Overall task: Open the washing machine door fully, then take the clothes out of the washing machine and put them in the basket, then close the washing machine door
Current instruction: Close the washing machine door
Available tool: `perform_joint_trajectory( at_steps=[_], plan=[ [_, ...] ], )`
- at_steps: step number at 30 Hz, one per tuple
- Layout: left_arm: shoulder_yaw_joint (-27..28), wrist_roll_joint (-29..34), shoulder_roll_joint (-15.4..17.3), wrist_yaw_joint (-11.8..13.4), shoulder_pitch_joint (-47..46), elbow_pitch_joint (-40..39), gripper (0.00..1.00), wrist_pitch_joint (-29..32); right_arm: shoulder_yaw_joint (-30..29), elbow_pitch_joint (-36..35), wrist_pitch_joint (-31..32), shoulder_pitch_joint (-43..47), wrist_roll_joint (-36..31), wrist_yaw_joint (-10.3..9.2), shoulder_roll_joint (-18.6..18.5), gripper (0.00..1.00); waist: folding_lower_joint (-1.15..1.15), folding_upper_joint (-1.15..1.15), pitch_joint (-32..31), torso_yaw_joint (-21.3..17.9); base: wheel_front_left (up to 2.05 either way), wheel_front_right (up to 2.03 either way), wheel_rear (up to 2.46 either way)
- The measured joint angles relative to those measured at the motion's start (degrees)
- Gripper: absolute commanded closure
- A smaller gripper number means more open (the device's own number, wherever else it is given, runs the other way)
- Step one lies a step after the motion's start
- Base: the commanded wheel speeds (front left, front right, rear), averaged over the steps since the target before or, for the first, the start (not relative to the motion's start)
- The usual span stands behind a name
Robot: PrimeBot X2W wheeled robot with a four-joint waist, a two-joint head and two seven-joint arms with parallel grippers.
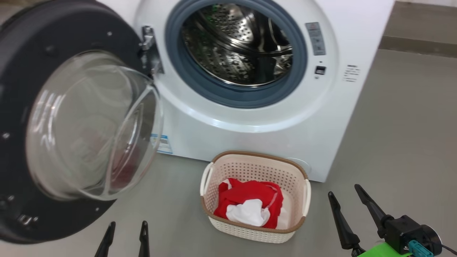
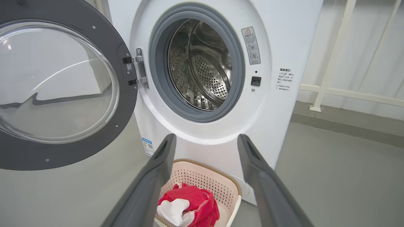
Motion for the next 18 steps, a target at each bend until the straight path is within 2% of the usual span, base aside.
perform_joint_trajectory(
  at_steps=[10,18],
  plan=[
    [0.5,-0.4,0.7,0.5,0.0,-0.1,0.00,0.0,0.8,0.0,0.0,0.0,0.4,0.00,0.0,0.00,0.00,0.00,-0.5,6.2,0.00,0.00,0.00],
    [0.7,-1.0,0.8,1.0,0.2,-0.4,0.00,-0.1,0.9,0.1,0.0,0.1,0.5,0.00,0.0,0.00,0.00,0.00,-0.7,8.3,0.00,0.00,0.00]
  ],
)
